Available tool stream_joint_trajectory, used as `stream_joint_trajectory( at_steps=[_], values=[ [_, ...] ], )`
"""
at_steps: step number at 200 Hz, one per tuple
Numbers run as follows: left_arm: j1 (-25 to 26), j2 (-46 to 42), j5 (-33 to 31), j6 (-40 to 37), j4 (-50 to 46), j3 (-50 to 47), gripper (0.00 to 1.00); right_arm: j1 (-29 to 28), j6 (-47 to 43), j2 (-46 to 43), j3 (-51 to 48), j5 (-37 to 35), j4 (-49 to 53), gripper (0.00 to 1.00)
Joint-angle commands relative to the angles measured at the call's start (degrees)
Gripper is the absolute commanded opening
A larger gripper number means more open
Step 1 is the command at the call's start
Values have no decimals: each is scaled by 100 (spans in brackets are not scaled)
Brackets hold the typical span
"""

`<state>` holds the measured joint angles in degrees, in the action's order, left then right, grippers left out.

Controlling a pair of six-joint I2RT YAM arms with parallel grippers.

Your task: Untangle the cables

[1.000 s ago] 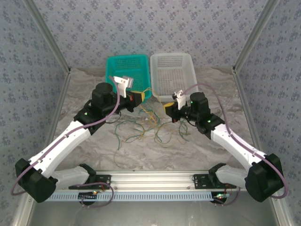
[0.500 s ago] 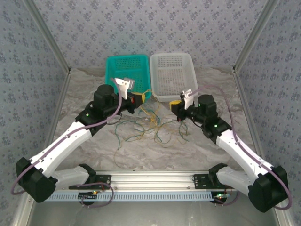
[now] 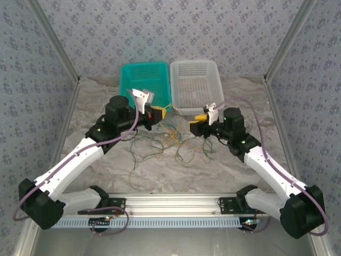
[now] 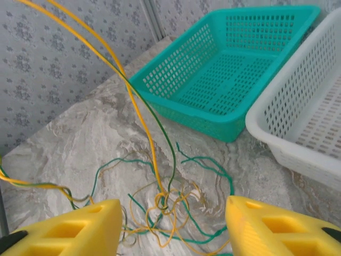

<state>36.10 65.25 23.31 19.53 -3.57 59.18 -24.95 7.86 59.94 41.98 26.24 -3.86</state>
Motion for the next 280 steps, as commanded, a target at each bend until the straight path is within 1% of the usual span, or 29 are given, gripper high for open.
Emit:
stream_joint_trajectory(
  at_steps=[1, 19, 40, 57, 70, 84, 97, 101, 109, 118, 121, 145, 152, 160, 164, 176, 185, 191, 201, 212, 227, 258, 280],
  values=[
    [10, -102, 379, -256, 120, 59, 0, -25, 0, -156, 73, 138, -352, 62],
    [28, -33, 615, -257, 197, 51, 0, -32, -113, -52, 213, 273, -359, 63],
    [77, 37, 631, -238, 234, 84, 0, -81, -370, 211, 404, 511, -358, 64],
    [116, 57, 646, -238, 275, 90, 0, -107, -583, 462, 589, 558, -351, 63],
    [137, 51, 648, -245, 272, 107, 0, -111, -703, 659, 685, 557, -423, 60],
    [160, 39, 653, -243, 268, 86, 0, -108, -809, 858, 817, 627, -449, 51],
    [169, 15, 648, -239, 261, 77, 0, -105, -862, 1010, 903, 689, -498, 49],
    [170, 7, 638, -239, 261, 62, 0, -102, -872, 1050, 929, 698, -502, 45],
    [178, -13, 602, -233, 267, 44, 0, -94, -890, 1113, 986, 707, -479, 30],
    [184, -47, 568, -214, 289, 10, 0, -79, -916, 1180, 1044, 786, -450, 15],
    [179, -54, 569, -207, 295, -4, 0, -72, -924, 1190, 1049, 802, -451, 13],
    [182, -110, 562, -160, 405, -98, 0, -61, -918, 1296, 1051, 839, -519, 18],
    [180, -115, 569, -153, 413, -113, 0, -49, -924, 1322, 1035, 851, -536, 24],
    [183, -96, 585, -158, 419, -113, 0, -52, -935, 1334, 1021, 855, -560, 37],
    [185, -92, 587, -154, 419, -101, 0, -53, -935, 1336, 1017, 851, -578, 40],
    [183, -67, 609, -146, 435, -100, 0, -47, -926, 1336, 981, 836, -636, 41],
    [185, -60, 635, -150, 453, -99, 0, -47, -926, 1342, 980, 787, -660, 38],
    [182, -61, 647, -141, 469, -99, 0, -34, -938, 1351, 978, 775, -660, 32],
    [186, -48, 640, -147, 472, -96, 0, -3, -935, 1362, 990, 822, -669, 19],
    [186, -57, 626, -149, 463, -99, 0, 38, -909, 1361, 989, 899, -669, 12],
    [182, -74, 597, -148, 467, -121, 0, 48, -892, 1353, 1002, 956, -628, 0],
    [180, -118, 521, -125, 511, -170, 0, 46, -784, 1268, 968, 1038, -619, 0],
    [178, -144, 386, -124, 515, -192, 0, 43, -506, 1154, 976, 1001, -570, 0]
  ],
)
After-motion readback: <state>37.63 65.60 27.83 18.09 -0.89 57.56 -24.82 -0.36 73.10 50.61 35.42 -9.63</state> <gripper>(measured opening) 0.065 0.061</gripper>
